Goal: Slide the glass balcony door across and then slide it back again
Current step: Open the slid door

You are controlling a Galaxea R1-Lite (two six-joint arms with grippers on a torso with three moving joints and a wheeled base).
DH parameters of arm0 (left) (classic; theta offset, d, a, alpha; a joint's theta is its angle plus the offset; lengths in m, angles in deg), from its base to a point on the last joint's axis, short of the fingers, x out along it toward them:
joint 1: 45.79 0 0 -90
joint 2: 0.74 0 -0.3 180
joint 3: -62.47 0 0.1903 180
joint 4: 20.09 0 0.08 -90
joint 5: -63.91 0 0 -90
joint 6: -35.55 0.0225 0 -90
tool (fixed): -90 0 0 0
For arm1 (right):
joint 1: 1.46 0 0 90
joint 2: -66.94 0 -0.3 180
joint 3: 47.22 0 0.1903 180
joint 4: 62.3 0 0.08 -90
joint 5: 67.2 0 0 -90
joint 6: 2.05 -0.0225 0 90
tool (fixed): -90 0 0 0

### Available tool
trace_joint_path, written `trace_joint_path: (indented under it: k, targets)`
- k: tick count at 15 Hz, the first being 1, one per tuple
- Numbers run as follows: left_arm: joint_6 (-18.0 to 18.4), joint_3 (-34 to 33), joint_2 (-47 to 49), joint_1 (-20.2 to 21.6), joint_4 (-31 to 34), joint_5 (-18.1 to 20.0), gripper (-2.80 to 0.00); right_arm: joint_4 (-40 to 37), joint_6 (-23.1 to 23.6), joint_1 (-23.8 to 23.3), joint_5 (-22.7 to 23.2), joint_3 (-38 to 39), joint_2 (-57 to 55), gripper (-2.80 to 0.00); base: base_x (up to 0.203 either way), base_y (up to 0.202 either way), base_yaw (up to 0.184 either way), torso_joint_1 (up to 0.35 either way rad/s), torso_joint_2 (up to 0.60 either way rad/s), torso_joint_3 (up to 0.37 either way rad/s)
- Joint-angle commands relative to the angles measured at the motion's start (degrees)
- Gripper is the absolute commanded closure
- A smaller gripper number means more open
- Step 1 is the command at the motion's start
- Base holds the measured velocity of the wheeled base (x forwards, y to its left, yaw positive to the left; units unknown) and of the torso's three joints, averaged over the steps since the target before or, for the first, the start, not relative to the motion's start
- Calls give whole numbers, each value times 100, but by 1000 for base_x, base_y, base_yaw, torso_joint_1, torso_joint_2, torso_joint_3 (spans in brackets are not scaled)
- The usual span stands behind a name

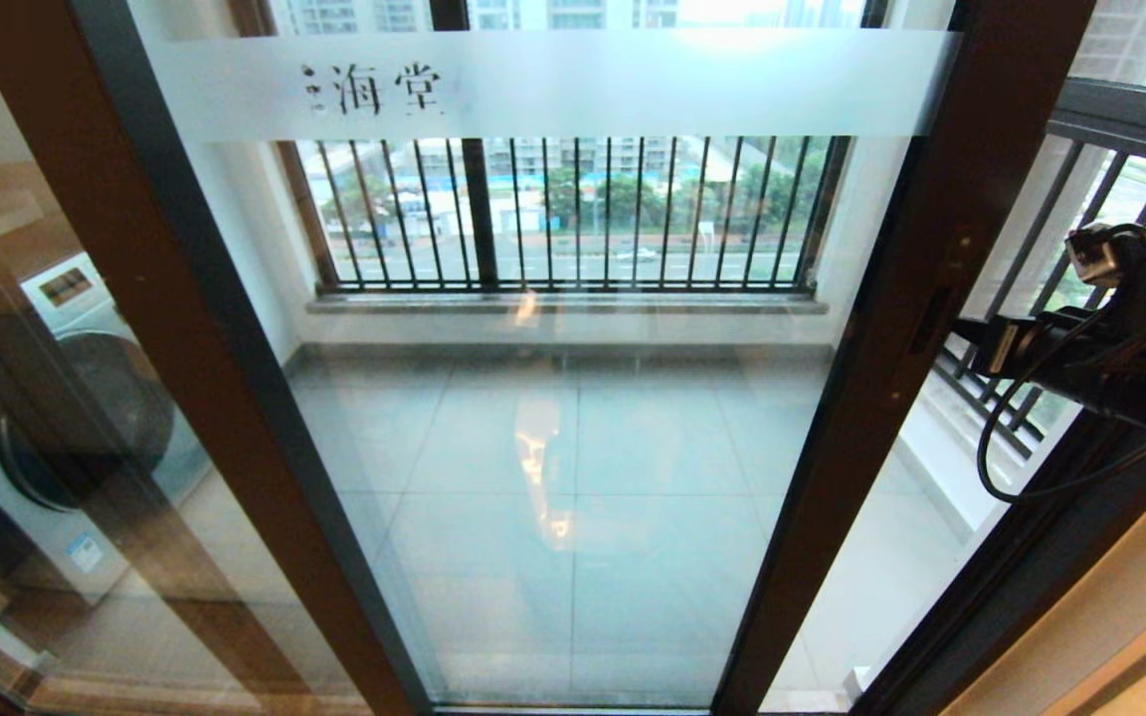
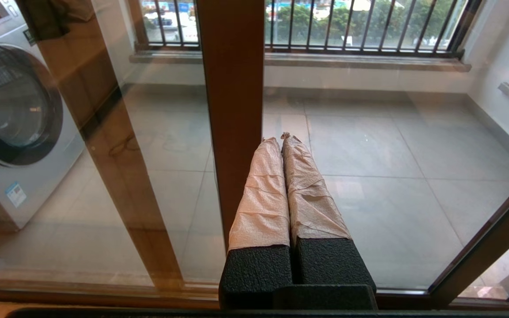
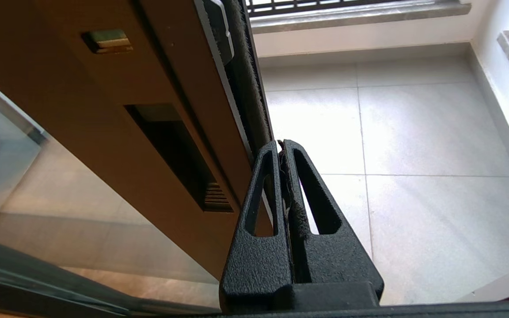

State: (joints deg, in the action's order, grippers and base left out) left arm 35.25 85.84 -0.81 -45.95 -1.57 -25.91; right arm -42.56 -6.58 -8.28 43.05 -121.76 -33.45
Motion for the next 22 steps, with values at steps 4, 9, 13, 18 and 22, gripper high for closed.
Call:
trace_joint_path:
  k: [4,9,13,18,22]
  targets:
    - [-5,-193,7,-2,-8,-1,0,24,5,109,12,53,54,0,0,0,0,0,0,0]
    - [-5,-193,7,-2,-8,-1,0,31,5,322,-329,90,90,0,0,0,0,0,0,0]
    - [-5,-193,7,-2,-8,-1,0,22,-4,374,-346,90,90,0,0,0,0,0,0,0]
    - [-5,-193,7,-2,-8,-1,0,22,-4,597,-552,115,90,0,0,0,0,0,0,0]
    - [-5,-193,7,-2,-8,-1,0,22,5,717,-698,134,90,0,0,0,0,0,0,0]
